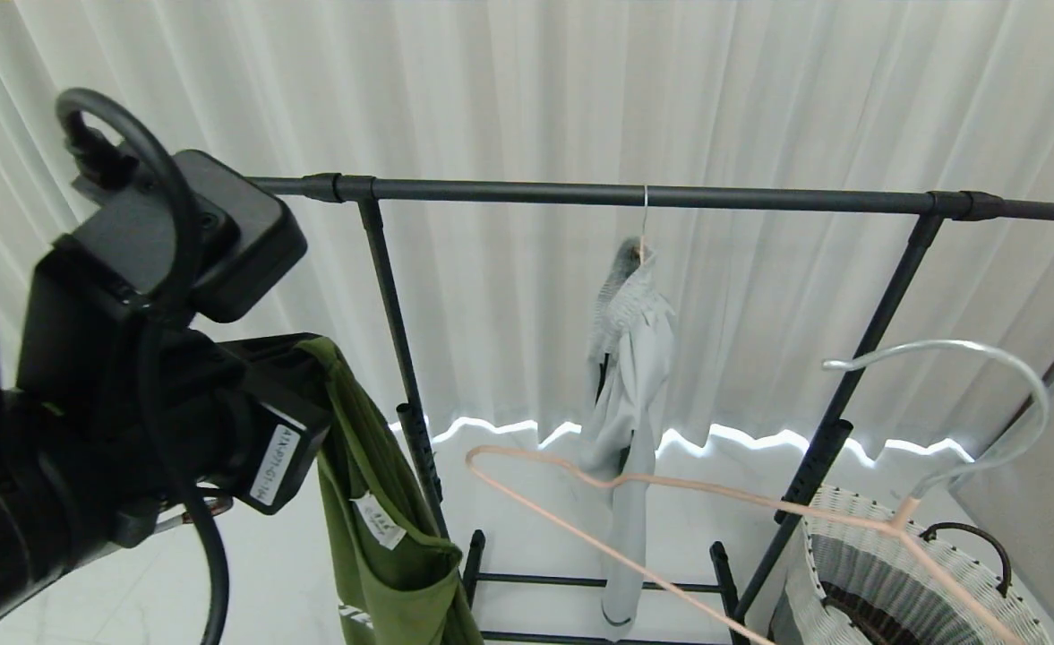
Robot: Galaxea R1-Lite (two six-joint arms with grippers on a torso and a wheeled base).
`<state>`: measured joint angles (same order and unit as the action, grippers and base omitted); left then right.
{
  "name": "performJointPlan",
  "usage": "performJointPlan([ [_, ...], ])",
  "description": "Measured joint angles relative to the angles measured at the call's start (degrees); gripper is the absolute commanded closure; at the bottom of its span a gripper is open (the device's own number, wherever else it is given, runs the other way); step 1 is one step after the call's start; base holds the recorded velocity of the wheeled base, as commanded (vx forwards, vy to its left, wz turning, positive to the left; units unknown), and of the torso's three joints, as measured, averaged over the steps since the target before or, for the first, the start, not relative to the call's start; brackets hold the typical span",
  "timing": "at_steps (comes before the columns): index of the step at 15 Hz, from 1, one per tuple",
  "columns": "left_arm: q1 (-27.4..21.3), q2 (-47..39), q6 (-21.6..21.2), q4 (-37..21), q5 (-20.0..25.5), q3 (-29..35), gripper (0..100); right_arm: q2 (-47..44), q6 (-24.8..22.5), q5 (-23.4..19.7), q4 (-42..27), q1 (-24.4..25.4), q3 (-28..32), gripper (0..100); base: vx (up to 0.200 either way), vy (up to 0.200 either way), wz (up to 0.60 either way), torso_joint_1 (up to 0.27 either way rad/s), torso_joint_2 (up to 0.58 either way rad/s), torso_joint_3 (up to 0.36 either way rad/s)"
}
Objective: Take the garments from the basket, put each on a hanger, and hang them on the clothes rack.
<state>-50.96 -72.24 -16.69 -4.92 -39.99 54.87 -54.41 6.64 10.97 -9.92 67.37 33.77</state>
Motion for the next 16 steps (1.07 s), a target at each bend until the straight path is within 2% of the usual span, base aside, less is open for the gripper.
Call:
performJointPlan([
  [3, 0.02, -2.38, 1.12, 0.02, -0.06, 0.45, 100, -4.11, 0.27, -0.28, 2.71, 2.32, 1.89, 100, 0.0, 0.0, 0.0, 0.0, 0.0, 0.0],
  [6, 0.07, -3.45, 4.08, 0.0, -0.52, 0.52, 100, -6.84, 0.55, -0.33, 5.19, 2.83, 2.47, 100, 0.0, 0.0, 0.0, 0.0, 0.0, 0.0],
  [10, 0.07, -4.05, 4.46, -0.05, -2.46, 0.8, 100, -8.18, 0.83, -0.3, 5.77, 3.28, 2.54, 100, 0.0, 0.0, 0.0, 0.0, 0.0, 0.0],
  [16, 0.07, -4.08, 4.71, -0.02, -2.52, 1.6, 100, -12.15, 2.63, -0.17, 13.25, 3.0, 3.63, 100, 0.0, 0.0, 0.0, 0.0, 0.0, 0.0],
])
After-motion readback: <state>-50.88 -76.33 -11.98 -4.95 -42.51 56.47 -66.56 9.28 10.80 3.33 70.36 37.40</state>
